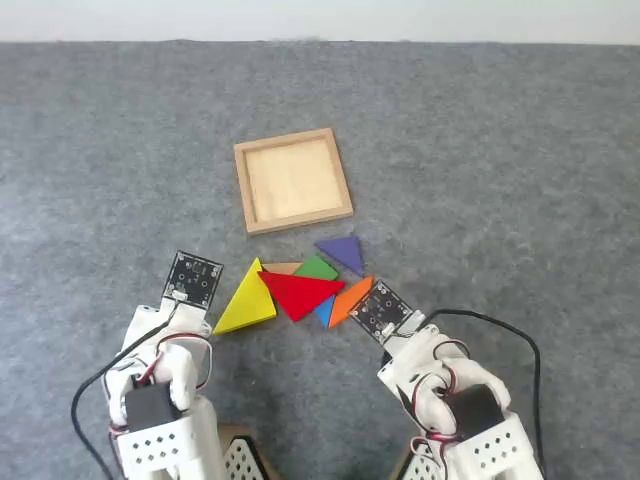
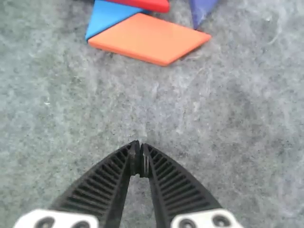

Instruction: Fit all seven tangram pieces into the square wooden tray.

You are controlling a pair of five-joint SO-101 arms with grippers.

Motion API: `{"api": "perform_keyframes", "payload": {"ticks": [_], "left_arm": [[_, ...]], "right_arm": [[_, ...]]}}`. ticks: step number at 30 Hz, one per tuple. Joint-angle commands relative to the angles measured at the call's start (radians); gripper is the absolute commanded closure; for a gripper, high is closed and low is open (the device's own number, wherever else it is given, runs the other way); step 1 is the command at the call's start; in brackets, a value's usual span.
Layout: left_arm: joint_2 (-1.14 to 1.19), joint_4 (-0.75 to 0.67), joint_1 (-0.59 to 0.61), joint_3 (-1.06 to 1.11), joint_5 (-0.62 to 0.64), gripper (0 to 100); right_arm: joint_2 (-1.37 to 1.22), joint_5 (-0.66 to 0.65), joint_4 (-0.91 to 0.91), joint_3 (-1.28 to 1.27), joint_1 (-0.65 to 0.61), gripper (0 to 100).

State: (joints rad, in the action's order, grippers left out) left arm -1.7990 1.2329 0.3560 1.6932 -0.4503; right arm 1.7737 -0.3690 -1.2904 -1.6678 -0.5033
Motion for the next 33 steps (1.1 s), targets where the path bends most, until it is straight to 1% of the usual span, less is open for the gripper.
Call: {"api": "perform_keyframes", "payload": {"ticks": [1, 27, 31, 33], "left_arm": [[-0.018, 0.003, 0.009, -0.012, -0.005, 99], [-0.017, 0.003, 0.006, -0.012, -0.005, 99], [-0.018, 0.06, 0.006, -0.012, -0.009, 99], [-0.018, 0.055, 0.011, -0.01, -0.009, 99]], "right_arm": [[0.019, 0.009, -0.007, -0.017, -0.012, 99.1], [0.019, 0.009, -0.007, -0.017, -0.012, 99.1], [0.019, 0.009, -0.007, -0.017, -0.012, 99.1], [0.019, 0.009, -0.007, -0.017, -0.012, 99.1]]}}
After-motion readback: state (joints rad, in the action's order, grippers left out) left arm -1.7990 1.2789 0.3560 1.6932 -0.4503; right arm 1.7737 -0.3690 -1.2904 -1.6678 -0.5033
